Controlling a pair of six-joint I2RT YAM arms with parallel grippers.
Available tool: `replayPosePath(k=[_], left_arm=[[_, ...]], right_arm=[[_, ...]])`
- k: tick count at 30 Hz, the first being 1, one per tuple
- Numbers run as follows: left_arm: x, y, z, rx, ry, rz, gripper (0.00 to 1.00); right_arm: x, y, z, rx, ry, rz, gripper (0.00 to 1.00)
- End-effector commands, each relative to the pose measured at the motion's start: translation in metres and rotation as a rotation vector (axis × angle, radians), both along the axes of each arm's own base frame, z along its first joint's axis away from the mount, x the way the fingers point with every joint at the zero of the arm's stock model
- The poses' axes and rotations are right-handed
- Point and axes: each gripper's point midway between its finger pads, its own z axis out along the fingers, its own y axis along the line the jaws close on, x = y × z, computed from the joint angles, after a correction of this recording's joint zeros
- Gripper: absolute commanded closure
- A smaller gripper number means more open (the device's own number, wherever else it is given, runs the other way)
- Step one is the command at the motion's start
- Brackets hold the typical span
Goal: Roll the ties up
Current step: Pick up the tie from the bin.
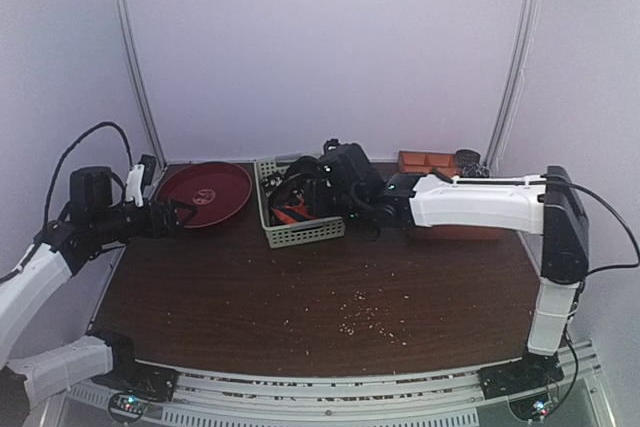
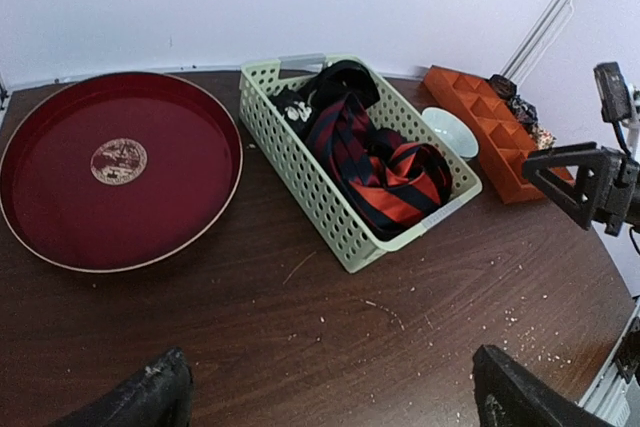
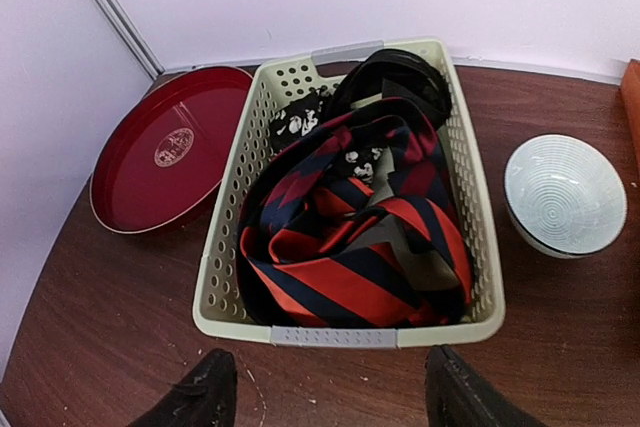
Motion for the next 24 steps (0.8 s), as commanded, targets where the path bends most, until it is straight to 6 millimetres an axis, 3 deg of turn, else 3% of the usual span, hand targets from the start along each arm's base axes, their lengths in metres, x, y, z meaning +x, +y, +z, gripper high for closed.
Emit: replayPosePath(k=[1,8,18,21,23,24], left_arm=[[-0.002,-0.004,-0.002,-0.011,-0.024,-0.021,0.02],[-0.004,0.006,0.001,0.007,-0.056,0.030,0.02],[-0.006,0.006,0.005,0.005,-0.074,0.033,0.02],[-0.006,0.008,0.005,0.009,-0.078,0.043,0.02],[-0.006,0.009,0.007,0.010,-0.084,0.048,0.02],[-0.006,0.010,0.007,0.011,-0.085,0.052,0.02]], right_arm=[[0.019,0.025,-0.013,-0.063,-0.023,0.035,0.31],[0.039,0.042,-0.045,-0.165,-0.042,0.046,0.21],[0.066,0.052,-0.087,-0.211,0.043,0.119,0.21],[0.074,0.053,-0.083,-0.188,0.042,0.124,0.32],[0.078,0.054,-0.075,-0.164,0.034,0.130,0.49],[0.079,0.054,-0.068,-0.153,0.026,0.129,0.65]])
